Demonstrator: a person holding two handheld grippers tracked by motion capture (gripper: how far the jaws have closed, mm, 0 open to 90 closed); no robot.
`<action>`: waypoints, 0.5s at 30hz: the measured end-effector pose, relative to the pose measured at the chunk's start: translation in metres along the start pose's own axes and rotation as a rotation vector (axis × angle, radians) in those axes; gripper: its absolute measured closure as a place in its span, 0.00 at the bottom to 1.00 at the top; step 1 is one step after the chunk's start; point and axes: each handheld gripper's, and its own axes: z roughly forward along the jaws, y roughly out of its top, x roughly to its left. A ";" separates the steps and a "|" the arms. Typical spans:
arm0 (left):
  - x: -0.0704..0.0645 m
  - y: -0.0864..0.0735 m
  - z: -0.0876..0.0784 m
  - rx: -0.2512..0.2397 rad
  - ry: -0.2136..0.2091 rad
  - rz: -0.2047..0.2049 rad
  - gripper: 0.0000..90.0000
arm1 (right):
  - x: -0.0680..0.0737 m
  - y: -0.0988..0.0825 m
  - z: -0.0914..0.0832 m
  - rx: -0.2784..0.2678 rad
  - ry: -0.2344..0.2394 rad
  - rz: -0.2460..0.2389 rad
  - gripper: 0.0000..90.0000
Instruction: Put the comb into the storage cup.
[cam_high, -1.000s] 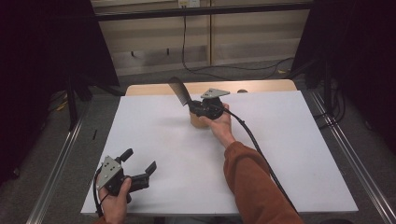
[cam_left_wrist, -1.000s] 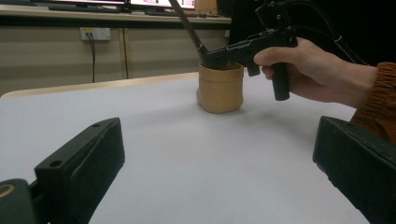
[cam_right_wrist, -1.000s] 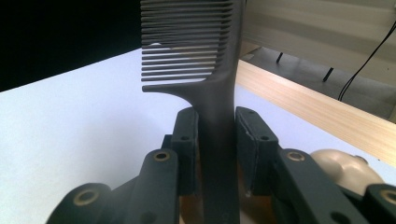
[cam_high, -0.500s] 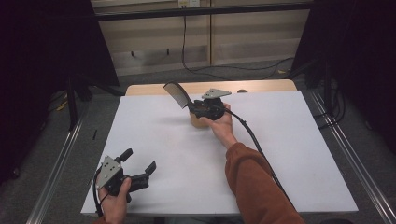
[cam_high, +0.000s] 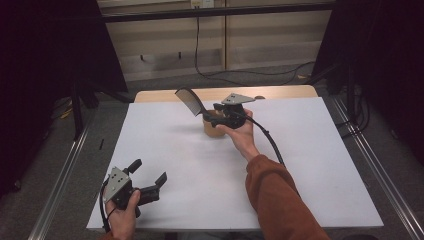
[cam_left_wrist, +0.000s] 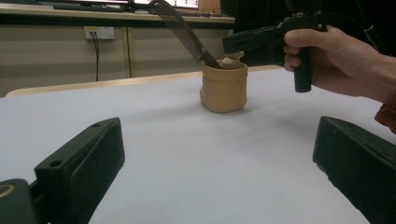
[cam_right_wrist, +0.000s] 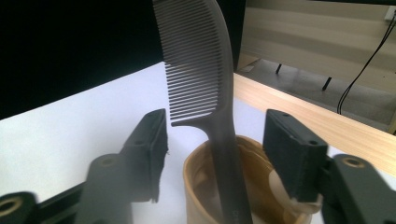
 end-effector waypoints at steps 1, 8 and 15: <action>0.000 0.000 0.000 0.001 0.000 0.003 0.03 | 0.001 0.001 -0.002 -0.005 -0.003 0.003 0.35; 0.000 0.000 0.003 0.007 -0.003 0.002 0.03 | 0.003 0.007 -0.013 -0.017 -0.017 -0.013 0.25; 0.000 0.000 0.004 0.008 0.002 0.007 0.03 | 0.000 0.006 -0.027 -0.027 -0.027 -0.004 0.16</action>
